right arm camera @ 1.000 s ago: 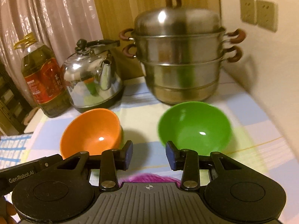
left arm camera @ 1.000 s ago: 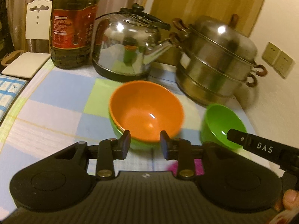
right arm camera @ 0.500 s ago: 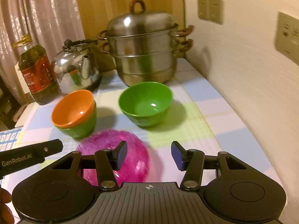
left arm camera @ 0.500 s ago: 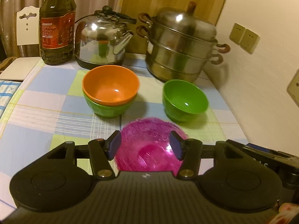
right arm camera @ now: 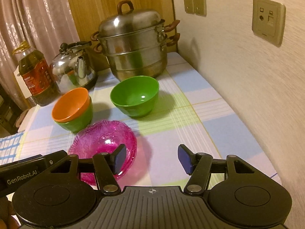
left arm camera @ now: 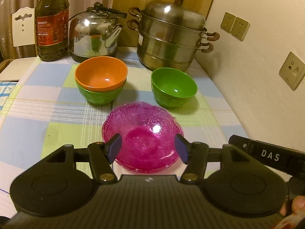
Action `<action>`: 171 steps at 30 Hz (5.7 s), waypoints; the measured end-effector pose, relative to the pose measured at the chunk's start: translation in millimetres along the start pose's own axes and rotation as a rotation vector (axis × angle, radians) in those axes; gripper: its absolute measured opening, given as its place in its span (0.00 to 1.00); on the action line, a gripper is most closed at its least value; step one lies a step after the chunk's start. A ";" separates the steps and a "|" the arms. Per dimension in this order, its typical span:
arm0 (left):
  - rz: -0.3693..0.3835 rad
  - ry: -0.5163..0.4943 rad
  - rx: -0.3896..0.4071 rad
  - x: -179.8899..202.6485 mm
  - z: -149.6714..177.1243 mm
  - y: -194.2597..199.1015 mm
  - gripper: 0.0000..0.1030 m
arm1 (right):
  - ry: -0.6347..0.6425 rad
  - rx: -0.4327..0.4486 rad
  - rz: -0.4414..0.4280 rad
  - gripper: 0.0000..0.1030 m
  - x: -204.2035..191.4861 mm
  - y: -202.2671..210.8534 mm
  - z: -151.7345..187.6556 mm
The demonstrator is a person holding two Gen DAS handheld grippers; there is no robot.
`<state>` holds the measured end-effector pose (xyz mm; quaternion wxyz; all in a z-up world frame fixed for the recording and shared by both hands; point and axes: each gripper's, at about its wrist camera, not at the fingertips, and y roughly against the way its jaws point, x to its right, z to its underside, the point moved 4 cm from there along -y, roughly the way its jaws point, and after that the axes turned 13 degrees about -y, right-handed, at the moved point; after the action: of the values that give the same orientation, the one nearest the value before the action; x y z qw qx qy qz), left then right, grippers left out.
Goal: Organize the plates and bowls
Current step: 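Move both grippers toward the other green bowl, then close both grippers on the rim of the green bowl, then carry the green bowl with both grippers and lower it onto the orange bowl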
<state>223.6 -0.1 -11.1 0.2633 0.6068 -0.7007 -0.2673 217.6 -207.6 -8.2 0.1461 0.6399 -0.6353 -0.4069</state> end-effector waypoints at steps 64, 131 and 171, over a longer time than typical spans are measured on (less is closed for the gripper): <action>0.121 0.069 -0.075 -20.7 -96.1 -249.6 0.23 | -0.259 -0.056 -0.042 0.36 19.3 -226.0 -97.3; -0.005 0.166 -0.010 -80.7 6.1 -0.8 0.16 | -0.021 -0.103 -0.189 0.17 -88.4 -37.6 21.5; -0.031 0.235 0.050 -172.8 -76.6 -84.0 0.16 | 0.031 -0.093 -0.266 0.17 -180.3 -140.6 -51.2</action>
<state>357.9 156.9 -22.1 0.3239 0.6513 -0.6620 -0.1808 376.4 -35.4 -14.7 0.1302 0.7173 -0.5231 -0.4414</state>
